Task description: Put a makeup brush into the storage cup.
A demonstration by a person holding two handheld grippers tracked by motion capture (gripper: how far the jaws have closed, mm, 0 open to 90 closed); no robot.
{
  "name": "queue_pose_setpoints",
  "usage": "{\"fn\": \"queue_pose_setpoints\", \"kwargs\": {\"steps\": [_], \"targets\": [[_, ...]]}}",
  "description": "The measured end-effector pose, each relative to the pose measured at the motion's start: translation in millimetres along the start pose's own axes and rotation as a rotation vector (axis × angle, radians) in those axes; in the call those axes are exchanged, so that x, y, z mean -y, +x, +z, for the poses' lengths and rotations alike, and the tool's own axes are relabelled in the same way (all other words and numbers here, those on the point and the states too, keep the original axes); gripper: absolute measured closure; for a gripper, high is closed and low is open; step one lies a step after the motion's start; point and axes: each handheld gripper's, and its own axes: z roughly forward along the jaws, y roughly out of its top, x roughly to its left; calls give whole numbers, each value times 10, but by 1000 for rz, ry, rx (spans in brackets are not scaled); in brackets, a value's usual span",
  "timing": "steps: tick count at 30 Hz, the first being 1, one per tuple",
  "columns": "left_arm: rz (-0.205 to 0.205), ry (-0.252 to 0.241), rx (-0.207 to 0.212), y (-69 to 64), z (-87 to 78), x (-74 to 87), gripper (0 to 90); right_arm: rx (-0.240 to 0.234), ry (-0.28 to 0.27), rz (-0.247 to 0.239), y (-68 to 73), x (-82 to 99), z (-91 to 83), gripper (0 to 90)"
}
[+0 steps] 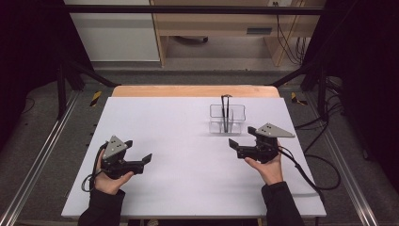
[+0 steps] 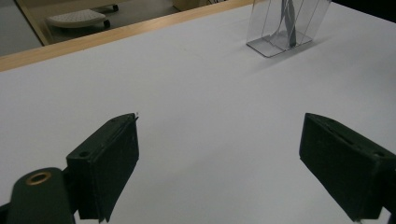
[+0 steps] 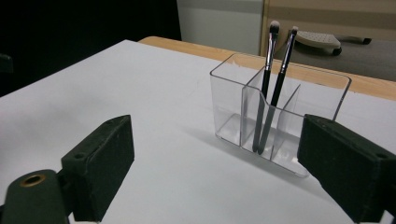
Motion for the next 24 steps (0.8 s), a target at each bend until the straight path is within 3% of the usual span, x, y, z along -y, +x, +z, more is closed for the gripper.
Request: {"fn": "queue_pose_setpoints", "kwargs": {"steps": [15, 24], "targets": [[4, 4, 4, -7, 11, 32, 102, 14, 3, 8, -41, 209, -208, 77], [3, 3, 0, -14, 11, 43, 102, 18, -9, 26, -45, 236, -248, 75]]}}
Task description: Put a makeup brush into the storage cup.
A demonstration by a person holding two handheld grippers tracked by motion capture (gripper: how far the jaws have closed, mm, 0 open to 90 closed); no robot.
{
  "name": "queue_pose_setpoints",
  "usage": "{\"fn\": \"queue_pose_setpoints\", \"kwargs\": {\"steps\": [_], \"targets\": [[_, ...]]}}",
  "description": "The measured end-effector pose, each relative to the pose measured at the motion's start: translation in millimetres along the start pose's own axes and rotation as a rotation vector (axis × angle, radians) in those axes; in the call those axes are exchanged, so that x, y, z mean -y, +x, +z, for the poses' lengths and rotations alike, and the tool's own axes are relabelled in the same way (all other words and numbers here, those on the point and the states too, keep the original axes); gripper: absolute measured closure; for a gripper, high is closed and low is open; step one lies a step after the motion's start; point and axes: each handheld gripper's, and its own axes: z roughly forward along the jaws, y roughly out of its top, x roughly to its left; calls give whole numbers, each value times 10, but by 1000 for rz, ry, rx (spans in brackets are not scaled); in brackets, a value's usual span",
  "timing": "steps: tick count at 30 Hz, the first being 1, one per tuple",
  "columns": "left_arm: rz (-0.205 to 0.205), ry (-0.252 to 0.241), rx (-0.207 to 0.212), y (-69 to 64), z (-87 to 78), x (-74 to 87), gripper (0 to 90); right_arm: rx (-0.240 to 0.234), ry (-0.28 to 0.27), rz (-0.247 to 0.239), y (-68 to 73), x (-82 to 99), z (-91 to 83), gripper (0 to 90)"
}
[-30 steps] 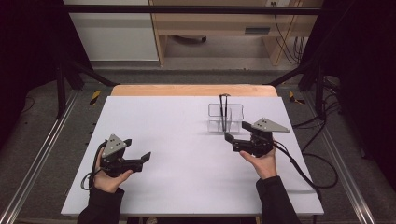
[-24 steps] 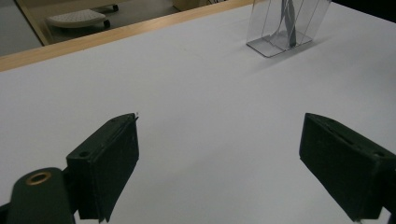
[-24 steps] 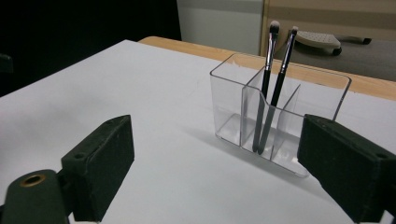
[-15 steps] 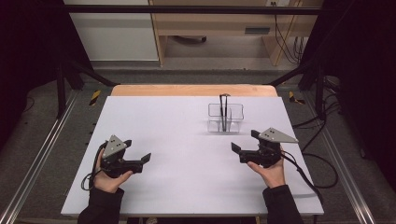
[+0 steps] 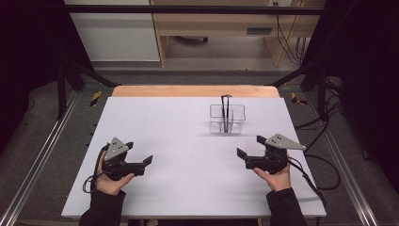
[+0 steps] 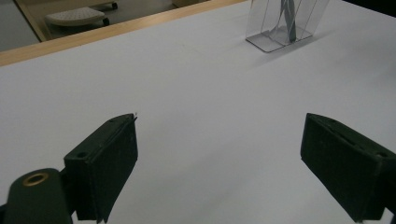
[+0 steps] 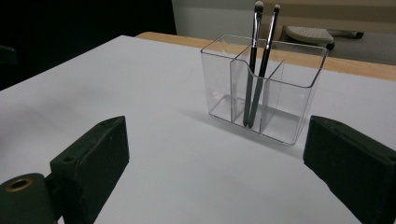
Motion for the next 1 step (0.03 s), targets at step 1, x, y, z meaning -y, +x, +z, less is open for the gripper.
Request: {"fn": "queue_pose_setpoints", "kwargs": {"steps": [1], "targets": [[-4, -3, -1, 3, -2, 1, 102, -2, 0, 0, -1, 2, -7, 75]]}}
